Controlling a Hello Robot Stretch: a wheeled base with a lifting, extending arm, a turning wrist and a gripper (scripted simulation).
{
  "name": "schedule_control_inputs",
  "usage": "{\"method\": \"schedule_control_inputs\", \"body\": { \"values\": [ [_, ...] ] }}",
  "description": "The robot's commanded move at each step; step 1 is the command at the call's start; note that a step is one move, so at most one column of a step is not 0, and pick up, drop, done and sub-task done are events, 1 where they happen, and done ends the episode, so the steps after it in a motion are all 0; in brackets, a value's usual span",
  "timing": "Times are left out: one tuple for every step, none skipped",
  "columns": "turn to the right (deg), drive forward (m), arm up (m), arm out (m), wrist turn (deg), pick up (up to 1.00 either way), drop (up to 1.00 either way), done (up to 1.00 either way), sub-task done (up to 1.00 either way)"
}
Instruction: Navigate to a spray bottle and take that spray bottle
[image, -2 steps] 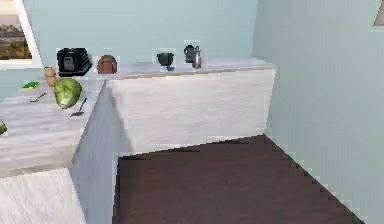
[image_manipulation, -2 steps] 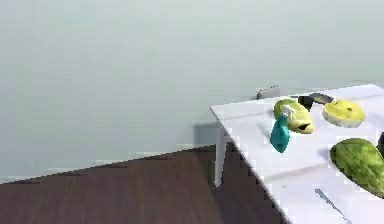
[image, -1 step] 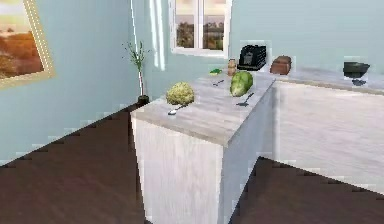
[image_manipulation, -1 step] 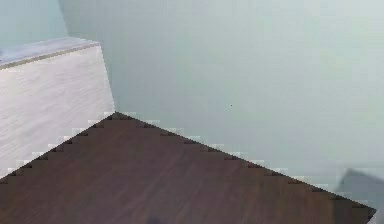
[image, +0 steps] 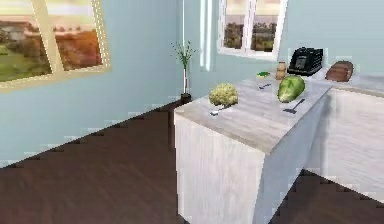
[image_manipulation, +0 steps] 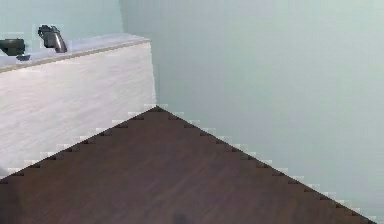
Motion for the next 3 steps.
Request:
{"method": "schedule_control_inputs", "body": {
  "values": [
    [0.0, 0.1, 0.0, 0.0, 0.0, 0.0, 0.0, 0.0, 0.0],
    [-45.0, 0.0, 0.0, 0.0, 0.0, 0.0, 0.0, 0.0, 0.0],
    [-36.0, 0.0, 0.0, 0.0, 0.0, 0.0, 0.0, 0.0, 0.0]
  ]
}}
